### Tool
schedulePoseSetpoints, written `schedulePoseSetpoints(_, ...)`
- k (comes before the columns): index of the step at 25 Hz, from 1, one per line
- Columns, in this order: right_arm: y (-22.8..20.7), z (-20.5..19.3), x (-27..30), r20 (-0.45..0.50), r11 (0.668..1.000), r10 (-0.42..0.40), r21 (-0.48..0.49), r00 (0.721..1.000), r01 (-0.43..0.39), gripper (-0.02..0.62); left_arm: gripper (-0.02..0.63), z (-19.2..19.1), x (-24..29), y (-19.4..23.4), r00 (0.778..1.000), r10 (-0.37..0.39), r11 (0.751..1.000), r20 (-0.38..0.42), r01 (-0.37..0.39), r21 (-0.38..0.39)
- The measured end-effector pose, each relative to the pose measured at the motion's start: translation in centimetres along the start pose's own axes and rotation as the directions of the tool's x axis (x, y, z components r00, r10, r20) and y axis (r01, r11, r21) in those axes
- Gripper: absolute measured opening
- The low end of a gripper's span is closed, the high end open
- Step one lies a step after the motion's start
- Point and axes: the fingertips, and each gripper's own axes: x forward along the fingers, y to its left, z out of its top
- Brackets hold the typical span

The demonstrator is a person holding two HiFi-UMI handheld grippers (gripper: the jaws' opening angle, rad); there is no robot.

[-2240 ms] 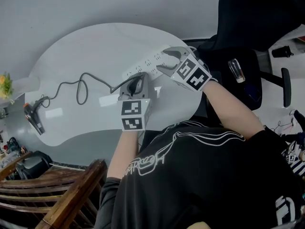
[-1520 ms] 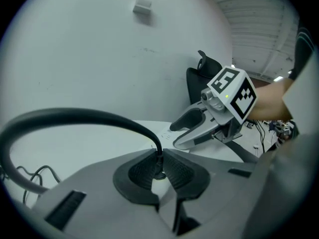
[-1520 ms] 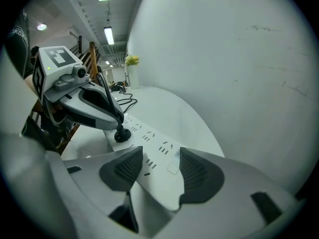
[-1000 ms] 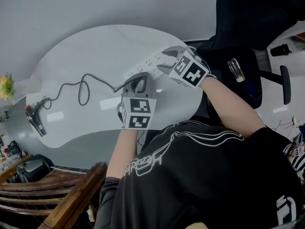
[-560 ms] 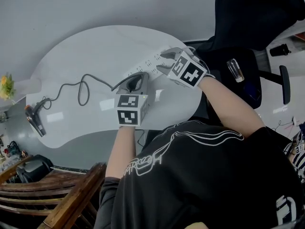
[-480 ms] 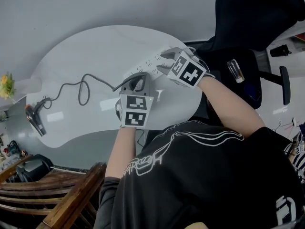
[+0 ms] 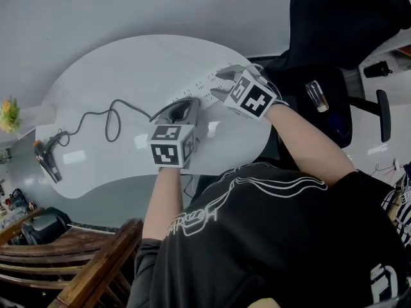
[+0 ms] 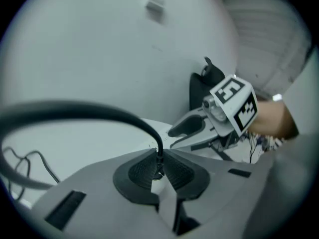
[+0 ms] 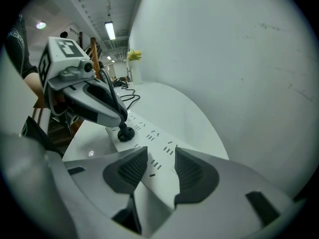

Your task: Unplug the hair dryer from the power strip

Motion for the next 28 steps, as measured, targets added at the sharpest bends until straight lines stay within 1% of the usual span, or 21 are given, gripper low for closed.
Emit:
schedulePoseSetpoints(1, 0.0, 0.0, 0.0, 0.003, 1.0, 0.0, 0.001, 1.0, 0.0, 0.158, 0.038, 0.1, -0.1, 0.2, 1.0, -0.012, 0.998, 0.015, 0.013, -0.058)
schedulePoseSetpoints(2, 0.0, 0.0, 0.0, 0.006, 1.0, -0.001, 0.002, 1.0, 0.001, 0.158, 0.038, 0.1, -0.1, 0.3, 1.0, -0.006, 0.999, 0.016, 0.007, -0.054)
schedulePoseSetpoints(3, 0.0, 0.1, 0.0, 0.009, 1.0, -0.002, 0.003, 1.0, 0.002, 0.158, 0.038, 0.1, -0.1, 0.2, 1.0, 0.013, 1.0, 0.007, -0.013, -0.002)
schedulePoseSetpoints(4, 0.0, 0.1, 0.0, 0.01, 1.0, -0.002, 0.004, 1.0, 0.002, 0.158, 0.037, 0.2, -0.1, 0.0, 0.999, 0.039, 0.996, -0.005, -0.039, 0.077)
schedulePoseSetpoints(5, -0.1, 0.0, -0.1, 0.009, 1.0, -0.002, 0.004, 1.0, 0.002, 0.158, 0.038, 0.2, -0.1, -0.2, 0.998, 0.068, 0.984, -0.016, -0.064, 0.167)
schedulePoseSetpoints(6, -0.1, 0.0, 0.0, 0.007, 1.0, -0.001, 0.003, 1.0, 0.001, 0.158, 0.037, 0.2, -0.1, -0.4, 0.995, 0.094, 0.964, -0.024, -0.085, 0.252)
schedulePoseSetpoints(7, -0.1, 0.1, 0.0, 0.004, 1.0, 0.001, 0.002, 1.0, -0.001, 0.158, 0.037, 0.2, -0.1, -0.7, 0.993, 0.112, 0.944, -0.029, -0.097, 0.316)
schedulePoseSetpoints(8, -0.1, 0.1, 0.0, 0.001, 1.0, 0.003, 0.0, 1.0, -0.003, 0.158, 0.037, 0.1, -0.1, -0.9, 0.992, 0.119, 0.931, -0.031, -0.101, 0.351)
schedulePoseSetpoints(10, -0.1, 0.1, 0.0, -0.003, 1.0, 0.005, -0.002, 1.0, -0.005, 0.158, 0.037, 0.1, -0.2, -1.0, 0.993, 0.116, 0.929, -0.03, -0.098, 0.357)
schedulePoseSetpoints(12, -0.1, 0.0, 0.0, -0.002, 1.0, 0.006, -0.002, 1.0, -0.006, 0.158, 0.037, 0.0, -0.2, -1.0, 0.993, 0.11, 0.942, -0.032, -0.094, 0.323)
schedulePoseSetpoints(13, -0.1, 0.0, 0.0, -0.001, 1.0, 0.005, -0.002, 1.0, -0.005, 0.158, 0.037, 0.0, -0.1, -0.8, 0.995, 0.099, 0.955, -0.031, -0.086, 0.284)
schedulePoseSetpoints(15, -0.1, 0.0, 0.0, 0.003, 1.0, 0.001, 0.0, 1.0, -0.001, 0.158, 0.037, 0.2, 0.0, -0.3, 0.997, 0.072, 0.982, -0.026, -0.067, 0.178)
schedulePoseSetpoints(16, -0.1, 0.1, 0.0, 0.009, 1.0, -0.004, 0.004, 1.0, 0.004, 0.158, 0.037, 0.3, 0.1, 0.0, 0.998, 0.065, 0.989, -0.024, -0.061, 0.138)
schedulePoseSetpoints(18, -0.2, 0.2, 0.1, 0.022, 1.0, -0.016, 0.015, 1.0, 0.016, 0.158, 0.037, 0.6, 0.2, 0.6, 0.998, 0.063, 0.993, -0.02, -0.06, 0.097)
schedulePoseSetpoints(19, -0.3, 0.2, 0.1, 0.025, 1.0, -0.021, 0.019, 0.999, 0.02, 0.158, 0.037, 0.7, 0.2, 0.7, 0.998, 0.066, 0.993, -0.02, -0.064, 0.1)
schedulePoseSetpoints(21, -0.4, 0.2, 0.1, 0.026, 1.0, -0.024, 0.021, 0.999, 0.023, 0.158, 0.037, 0.7, 0.2, 0.5, 0.996, 0.086, 0.984, -0.027, -0.08, 0.161)
schedulePoseSetpoints(24, -0.4, 0.2, 0.1, 0.025, 1.0, -0.02, 0.016, 0.999, 0.019, 0.158, 0.037, 0.5, 0.1, -0.3, 0.992, 0.119, 0.948, -0.032, -0.104, 0.302)
schedulePoseSetpoints(25, -0.4, 0.2, 0.1, 0.02, 1.0, -0.016, 0.012, 1.0, 0.016, 0.158, 0.037, 0.4, 0.0, -0.5, 0.992, 0.126, 0.936, -0.031, -0.108, 0.335)
schedulePoseSetpoints(26, -0.4, 0.2, 0.2, 0.014, 1.0, -0.012, 0.008, 1.0, 0.012, 0.158, 0.037, 0.3, 0.0, -0.7, 0.991, 0.128, 0.931, -0.03, -0.11, 0.349)
schedulePoseSetpoints(27, -0.3, 0.2, 0.2, 0.009, 1.0, -0.009, 0.005, 1.0, 0.009, 0.158, 0.037, 0.2, -0.1, -0.6, 0.992, 0.126, 0.933, -0.029, -0.108, 0.342)
schedulePoseSetpoints(28, -0.2, 0.3, 0.3, 0.007, 1.0, -0.007, 0.002, 1.0, 0.007, 0.158, 0.037, 0.2, -0.1, -0.5, 0.993, 0.117, 0.944, -0.029, -0.102, 0.314)
